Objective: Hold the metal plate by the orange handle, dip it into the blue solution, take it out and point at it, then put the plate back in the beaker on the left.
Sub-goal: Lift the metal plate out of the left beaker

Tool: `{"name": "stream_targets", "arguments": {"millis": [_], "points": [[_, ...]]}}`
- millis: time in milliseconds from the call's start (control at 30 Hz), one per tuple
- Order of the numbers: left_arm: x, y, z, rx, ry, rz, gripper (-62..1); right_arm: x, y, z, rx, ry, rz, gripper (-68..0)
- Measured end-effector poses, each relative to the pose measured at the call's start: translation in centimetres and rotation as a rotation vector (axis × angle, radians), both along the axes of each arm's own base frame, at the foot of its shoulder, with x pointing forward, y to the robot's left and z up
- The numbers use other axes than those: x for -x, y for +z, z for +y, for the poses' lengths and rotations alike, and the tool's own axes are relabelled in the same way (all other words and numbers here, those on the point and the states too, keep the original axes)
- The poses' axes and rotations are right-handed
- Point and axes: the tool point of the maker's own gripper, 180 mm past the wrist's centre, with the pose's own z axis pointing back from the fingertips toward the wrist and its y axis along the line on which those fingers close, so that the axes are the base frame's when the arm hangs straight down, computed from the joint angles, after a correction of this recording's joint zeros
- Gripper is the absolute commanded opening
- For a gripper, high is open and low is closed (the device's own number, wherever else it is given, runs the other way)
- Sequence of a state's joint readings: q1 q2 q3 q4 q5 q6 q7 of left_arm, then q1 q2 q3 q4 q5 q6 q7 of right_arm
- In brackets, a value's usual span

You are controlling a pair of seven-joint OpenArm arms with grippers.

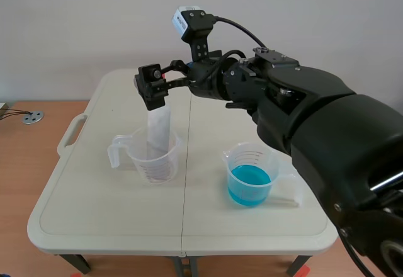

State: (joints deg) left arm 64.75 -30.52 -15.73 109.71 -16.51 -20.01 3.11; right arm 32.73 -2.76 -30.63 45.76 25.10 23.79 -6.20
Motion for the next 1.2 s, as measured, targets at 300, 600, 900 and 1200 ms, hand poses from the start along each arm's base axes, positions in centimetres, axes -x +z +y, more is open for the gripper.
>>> {"name": "stream_targets", "arguments": {"millis": [300,600,900,1200], "points": [[-0.3,0.5,-0.2,0.02,0.0,-0.027,-58.3,0.2,-0.9,1.7,-0.006,0.018,0.043,-11.6],[-0.4,0.6,-0.3,0.026,0.0,-0.036,-58.3,0.2,-1.0,1.6,-0.005,0.017,0.045,-30.2],[-0.4,0.6,-0.3,0.026,0.0,-0.036,-58.3,0.2,-1.1,1.4,0.003,0.015,0.047,-49.0],[-0.4,0.6,-0.3,0.026,0.0,-0.036,-58.3,0.2,-1.1,1.4,0.002,0.015,0.047,-66.5]]}}
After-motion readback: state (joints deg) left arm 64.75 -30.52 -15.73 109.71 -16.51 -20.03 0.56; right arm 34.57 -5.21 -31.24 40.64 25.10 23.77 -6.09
